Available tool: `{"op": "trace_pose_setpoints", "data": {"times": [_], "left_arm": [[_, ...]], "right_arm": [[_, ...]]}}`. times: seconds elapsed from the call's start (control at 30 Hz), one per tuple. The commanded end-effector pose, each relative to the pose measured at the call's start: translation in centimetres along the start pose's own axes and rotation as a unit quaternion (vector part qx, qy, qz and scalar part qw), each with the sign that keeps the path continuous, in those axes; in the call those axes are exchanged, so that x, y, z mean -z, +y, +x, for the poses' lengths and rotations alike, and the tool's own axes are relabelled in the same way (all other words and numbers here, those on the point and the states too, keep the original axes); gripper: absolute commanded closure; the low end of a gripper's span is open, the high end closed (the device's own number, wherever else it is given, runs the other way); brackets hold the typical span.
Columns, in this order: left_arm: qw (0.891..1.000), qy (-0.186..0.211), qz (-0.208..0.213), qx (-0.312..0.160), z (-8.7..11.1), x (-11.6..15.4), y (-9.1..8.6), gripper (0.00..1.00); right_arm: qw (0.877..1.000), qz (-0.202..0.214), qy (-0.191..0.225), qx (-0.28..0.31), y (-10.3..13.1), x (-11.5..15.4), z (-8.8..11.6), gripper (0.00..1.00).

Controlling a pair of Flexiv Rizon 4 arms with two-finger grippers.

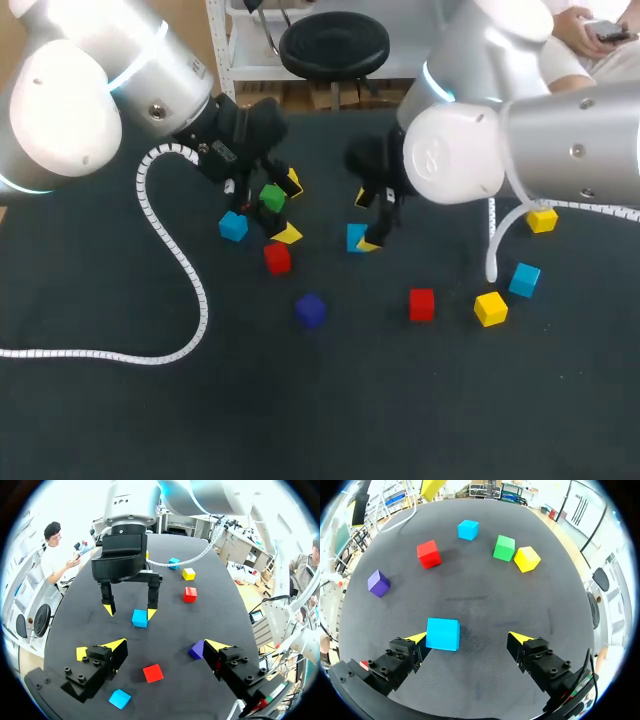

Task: Place the blue cubes, place green cubes on the blue cubes, place the yellow cubes on the green cubes, then place the red cubes on the yellow cubes, and place purple cube on the red cubes.

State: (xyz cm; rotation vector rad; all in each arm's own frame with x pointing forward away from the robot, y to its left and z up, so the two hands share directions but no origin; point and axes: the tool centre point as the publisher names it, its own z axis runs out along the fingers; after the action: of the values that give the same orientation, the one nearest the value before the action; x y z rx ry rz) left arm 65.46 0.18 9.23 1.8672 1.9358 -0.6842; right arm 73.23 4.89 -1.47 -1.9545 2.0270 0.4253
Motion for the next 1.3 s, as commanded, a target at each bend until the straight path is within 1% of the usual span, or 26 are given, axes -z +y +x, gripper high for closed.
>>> {"op": "trace_pose_setpoints", "data": {"times": [0.03, 0.2, 0.4, 0.53, 0.73, 0.83, 1.07, 1.3], "left_arm": [[1.0, 0.0, 0.002, -0.001, 0.0, 0.0, 0.1, 0.0], [1.0, 0.0, 0.002, -0.001, 0.0, 0.0, 0.1, 0.0], [1.0, 0.0, 0.002, -0.001, 0.0, 0.0, 0.1, 0.0], [1.0, 0.0, 0.002, -0.001, 0.0, 0.0, 0.1, 0.0], [1.0, 0.0, 0.002, -0.001, 0.0, 0.0, 0.1, 0.0], [1.0, 0.0, 0.002, -0.001, 0.0, 0.0, 0.1, 0.0], [1.0, 0.0, 0.002, -0.001, 0.0, 0.0, 0.1, 0.0], [1.0, 0.0, 0.002, -0.001, 0.0, 0.0, 0.1, 0.0]], "right_arm": [[1.0, -0.007, 0.0, 0.005, -0.6, -0.2, -0.3, 0.0], [1.0, -0.018, 0.002, 0.018, -0.2, 0.0, -0.3, 0.0], [1.0, -0.024, -0.001, 0.019, 0.9, 1.1, 0.4, 0.0], [1.0, -0.013, -0.018, 0.009, 1.0, 2.2, 0.4, 0.0], [0.999, 0.019, -0.021, -0.02, 1.2, 4.0, 0.7, 0.0], [0.999, 0.029, -0.031, -0.032, 1.4, 4.7, 1.2, 0.0], [0.998, 0.027, -0.04, -0.049, 2.5, 5.3, 1.8, 0.0], [0.997, 0.032, -0.038, -0.066, 3.0, 6.4, 3.0, 0.0]]}}
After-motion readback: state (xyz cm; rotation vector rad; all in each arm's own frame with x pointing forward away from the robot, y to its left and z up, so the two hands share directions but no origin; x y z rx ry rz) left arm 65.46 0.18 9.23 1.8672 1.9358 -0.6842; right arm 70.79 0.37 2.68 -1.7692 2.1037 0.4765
